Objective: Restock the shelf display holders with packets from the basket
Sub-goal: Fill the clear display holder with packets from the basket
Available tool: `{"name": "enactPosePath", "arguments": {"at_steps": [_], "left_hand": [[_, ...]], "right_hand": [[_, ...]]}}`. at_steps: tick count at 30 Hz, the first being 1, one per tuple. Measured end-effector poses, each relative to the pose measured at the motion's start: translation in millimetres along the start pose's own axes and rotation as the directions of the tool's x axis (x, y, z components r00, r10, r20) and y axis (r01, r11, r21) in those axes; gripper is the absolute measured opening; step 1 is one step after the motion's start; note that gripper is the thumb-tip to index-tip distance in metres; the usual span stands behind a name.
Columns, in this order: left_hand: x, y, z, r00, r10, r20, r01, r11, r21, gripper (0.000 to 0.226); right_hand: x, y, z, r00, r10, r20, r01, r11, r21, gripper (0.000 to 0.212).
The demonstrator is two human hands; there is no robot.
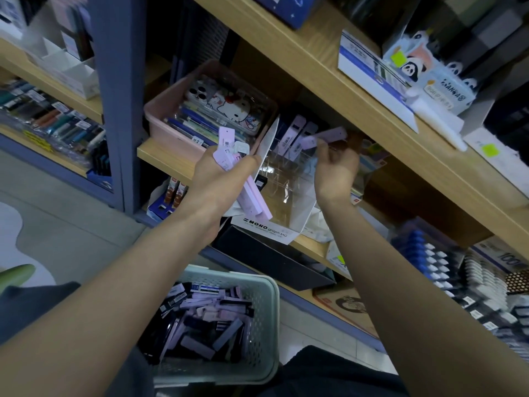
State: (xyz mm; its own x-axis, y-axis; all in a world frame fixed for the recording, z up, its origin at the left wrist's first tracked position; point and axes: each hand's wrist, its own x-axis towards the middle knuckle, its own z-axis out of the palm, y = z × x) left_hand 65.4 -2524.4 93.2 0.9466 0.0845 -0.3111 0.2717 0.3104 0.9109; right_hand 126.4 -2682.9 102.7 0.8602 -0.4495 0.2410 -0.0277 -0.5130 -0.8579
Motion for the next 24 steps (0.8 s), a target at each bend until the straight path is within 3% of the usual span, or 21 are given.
{"name": "enactPosePath", "arguments": {"at_steps": [3, 6, 11, 18, 24], "left_hand": [[1, 1, -2, 1.000, 0.002, 0.004, -0.002, 1.000, 0.000, 0.013], [1, 2, -4, 1.000, 0.000, 0.008, 0.000, 1.000, -0.012, 0.014], [2, 1, -4, 1.000, -0.007, 0.005, 0.007, 1.000, -0.016, 0.013], [0, 1, -4, 1.000, -0.010, 0.014, 0.010, 1.000, -0.016, 0.015], [0, 2, -3, 1.000, -0.020, 0.008, 0.020, 1.000, -0.006, 0.015]], "right_hand": [[8, 1, 2, 0.997, -0.004, 0.075, 0.018, 0.984, -0.180, 0.027], [16, 1, 4, 0.991, 0.017, 0.130, 0.019, 0.961, -0.274, 0.009], [21, -2, 0, 0.986, -0.066, 0.156, 0.130, 0.886, -0.444, 0.032], [15, -6, 7, 0.981, -0.050, 0.186, 0.105, 0.948, -0.300, 0.026], [17, -10, 15, 0.964, -0.089, 0.251, 0.179, 0.913, -0.366, 0.018]]}}
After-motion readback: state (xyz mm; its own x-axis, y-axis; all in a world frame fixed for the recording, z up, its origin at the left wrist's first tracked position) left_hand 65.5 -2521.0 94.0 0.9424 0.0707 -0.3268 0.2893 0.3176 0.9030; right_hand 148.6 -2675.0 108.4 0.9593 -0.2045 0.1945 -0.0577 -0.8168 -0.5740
